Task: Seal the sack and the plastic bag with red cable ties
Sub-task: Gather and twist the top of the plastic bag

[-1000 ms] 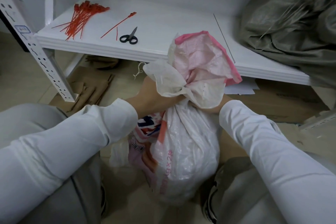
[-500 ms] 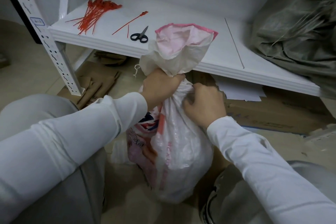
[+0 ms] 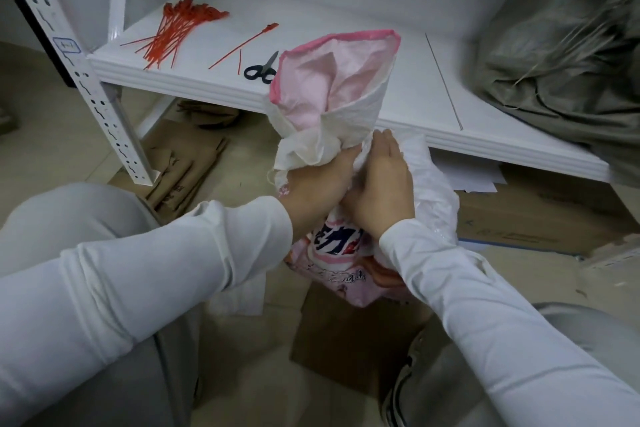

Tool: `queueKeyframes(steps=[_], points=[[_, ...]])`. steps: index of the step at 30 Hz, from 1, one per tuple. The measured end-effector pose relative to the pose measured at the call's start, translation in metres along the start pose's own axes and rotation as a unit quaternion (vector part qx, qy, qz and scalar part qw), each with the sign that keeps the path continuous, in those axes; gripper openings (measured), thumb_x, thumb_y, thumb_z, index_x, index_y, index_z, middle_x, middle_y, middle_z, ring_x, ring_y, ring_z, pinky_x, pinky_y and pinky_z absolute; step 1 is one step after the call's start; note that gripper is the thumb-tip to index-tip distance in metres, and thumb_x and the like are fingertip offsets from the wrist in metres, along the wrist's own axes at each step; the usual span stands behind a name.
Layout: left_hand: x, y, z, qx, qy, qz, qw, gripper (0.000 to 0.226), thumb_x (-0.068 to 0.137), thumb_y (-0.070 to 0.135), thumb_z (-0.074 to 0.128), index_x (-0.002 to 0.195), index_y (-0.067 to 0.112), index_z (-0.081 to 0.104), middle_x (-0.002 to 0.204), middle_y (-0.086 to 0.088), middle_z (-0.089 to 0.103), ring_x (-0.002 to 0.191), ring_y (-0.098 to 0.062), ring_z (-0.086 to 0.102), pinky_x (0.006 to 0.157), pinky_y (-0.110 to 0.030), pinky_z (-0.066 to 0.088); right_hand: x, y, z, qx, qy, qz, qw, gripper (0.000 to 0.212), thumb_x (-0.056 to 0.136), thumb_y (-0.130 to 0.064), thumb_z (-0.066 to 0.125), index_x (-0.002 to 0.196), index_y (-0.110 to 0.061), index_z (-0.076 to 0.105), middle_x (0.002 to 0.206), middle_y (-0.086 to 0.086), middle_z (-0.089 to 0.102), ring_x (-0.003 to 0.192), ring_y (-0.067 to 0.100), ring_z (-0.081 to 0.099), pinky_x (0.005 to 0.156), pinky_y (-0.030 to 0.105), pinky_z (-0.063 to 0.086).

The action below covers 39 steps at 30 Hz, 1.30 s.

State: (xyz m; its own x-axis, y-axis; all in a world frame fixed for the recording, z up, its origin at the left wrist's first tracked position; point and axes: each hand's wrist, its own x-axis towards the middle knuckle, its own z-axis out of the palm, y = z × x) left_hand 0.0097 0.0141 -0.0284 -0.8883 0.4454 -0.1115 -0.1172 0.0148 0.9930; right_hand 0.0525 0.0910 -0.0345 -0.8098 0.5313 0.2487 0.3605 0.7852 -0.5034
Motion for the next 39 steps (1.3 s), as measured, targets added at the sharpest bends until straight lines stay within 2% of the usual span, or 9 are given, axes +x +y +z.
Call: queueKeyframes(steps=[4, 6, 11, 15, 20, 24, 29, 35, 39], points=[[-0.004, 0.003, -0.009, 0.151, -0.062, 0.105, 0.981, 0.018, 0.097, 0.032, 0.048, 0.081, 0.032, 0.056, 0.083, 0.012, 0.062, 0.083, 0.002, 0.058, 0.081, -0.015, 0.044, 0.004, 0.001, -0.004, -0.013, 0.031, 0.006, 0.999, 0.028, 0.074, -0.017, 0.059, 0.100, -0.006, 0.062, 0.100, 0.013, 0.065, 0.094, 0.033, 0.059, 0.068, 0.026, 0.033], [-0.006, 0.000, -0.013, 0.199, -0.127, 0.153, 0.960, 0.024, 0.098, 0.023, 0.044, 0.076, 0.021, 0.051, 0.078, -0.003, 0.060, 0.078, -0.012, 0.058, 0.077, -0.028, 0.046, 0.003, 0.002, -0.007, -0.044, 0.004, 0.009, 0.999, 0.008, 0.084, -0.016, 0.057, 0.090, -0.013, 0.060, 0.093, 0.008, 0.065, 0.088, 0.027, 0.058, 0.062, 0.021, 0.027], [0.016, -0.008, -0.017, 0.360, -0.111, 0.177, 0.909, 0.054, 0.074, 0.064, 0.032, 0.090, 0.018, 0.053, 0.091, -0.004, 0.058, 0.091, -0.024, 0.054, 0.091, -0.035, 0.042, 0.002, 0.003, -0.013, -0.077, -0.135, 0.038, 0.987, 0.021, 0.093, -0.012, 0.048, 0.109, -0.007, 0.060, 0.122, 0.016, 0.059, 0.115, 0.031, 0.052, 0.076, 0.022, 0.030], [0.032, -0.026, -0.025, 0.370, -0.047, 0.032, 0.927, 0.111, 0.054, 0.089, 0.043, 0.126, 0.005, 0.048, 0.119, -0.011, 0.056, 0.108, -0.028, 0.056, 0.078, -0.025, 0.040, 0.004, 0.002, -0.014, 0.009, -0.157, 0.056, 0.986, 0.033, 0.089, -0.006, 0.046, 0.059, -0.016, 0.038, 0.063, 0.002, 0.048, 0.067, 0.022, 0.051, 0.049, 0.001, 0.035], [0.012, -0.011, -0.037, 0.358, -0.082, 0.140, 0.919, 0.019, 0.081, 0.047, 0.061, 0.069, 0.034, 0.054, 0.066, 0.023, 0.056, 0.070, 0.015, 0.054, 0.060, -0.002, 0.034, 0.002, 0.002, -0.007, 0.042, -0.131, -0.018, 0.990, 0.015, 0.080, 0.002, 0.052, 0.089, -0.004, 0.062, 0.086, 0.008, 0.059, 0.086, 0.018, 0.054, 0.065, 0.008, 0.037], [-0.003, -0.009, -0.036, 0.250, -0.130, 0.134, 0.950, 0.019, 0.090, 0.028, 0.060, 0.084, 0.011, 0.064, 0.083, -0.004, 0.067, 0.080, -0.009, 0.062, 0.073, -0.026, 0.048, 0.006, 0.012, -0.005, -0.026, -0.151, -0.083, 0.985, 0.026, 0.072, -0.004, 0.058, 0.097, -0.005, 0.067, 0.101, 0.016, 0.067, 0.100, 0.033, 0.061, 0.084, 0.044, 0.051], [0.027, -0.022, -0.031, 0.171, -0.003, -0.005, 0.985, 0.056, 0.055, 0.078, 0.065, 0.098, 0.042, 0.066, 0.099, 0.015, 0.069, 0.100, -0.008, 0.062, 0.091, -0.032, 0.050, 0.011, 0.010, -0.019, -0.035, -0.103, -0.143, 0.984, 0.047, 0.064, 0.000, 0.064, 0.111, -0.006, 0.061, 0.116, 0.011, 0.060, 0.105, 0.032, 0.058, 0.085, 0.039, 0.049], [0.029, -0.006, -0.021, 0.043, 0.072, -0.055, 0.995, 0.063, 0.053, 0.061, 0.065, 0.096, 0.014, 0.072, 0.091, -0.005, 0.073, 0.093, -0.028, 0.068, 0.089, -0.046, 0.054, -0.001, 0.001, -0.019, -0.222, 0.033, -0.087, 0.971, 0.053, 0.077, -0.023, 0.069, 0.125, -0.013, 0.051, 0.124, 0.012, 0.051, 0.110, 0.034, 0.050, 0.083, 0.041, 0.043], [0.023, -0.013, -0.017, 0.012, 0.073, -0.094, 0.993, 0.040, 0.060, 0.050, 0.066, 0.082, 0.016, 0.068, 0.085, -0.012, 0.070, 0.095, -0.033, 0.067, 0.088, -0.045, 0.055, -0.005, 0.000, -0.017, -0.190, -0.084, 0.005, 0.978, 0.072, 0.079, -0.059, 0.058, 0.130, -0.010, 0.042, 0.125, 0.013, 0.053, 0.118, 0.035, 0.048, 0.089, 0.040, 0.043]])
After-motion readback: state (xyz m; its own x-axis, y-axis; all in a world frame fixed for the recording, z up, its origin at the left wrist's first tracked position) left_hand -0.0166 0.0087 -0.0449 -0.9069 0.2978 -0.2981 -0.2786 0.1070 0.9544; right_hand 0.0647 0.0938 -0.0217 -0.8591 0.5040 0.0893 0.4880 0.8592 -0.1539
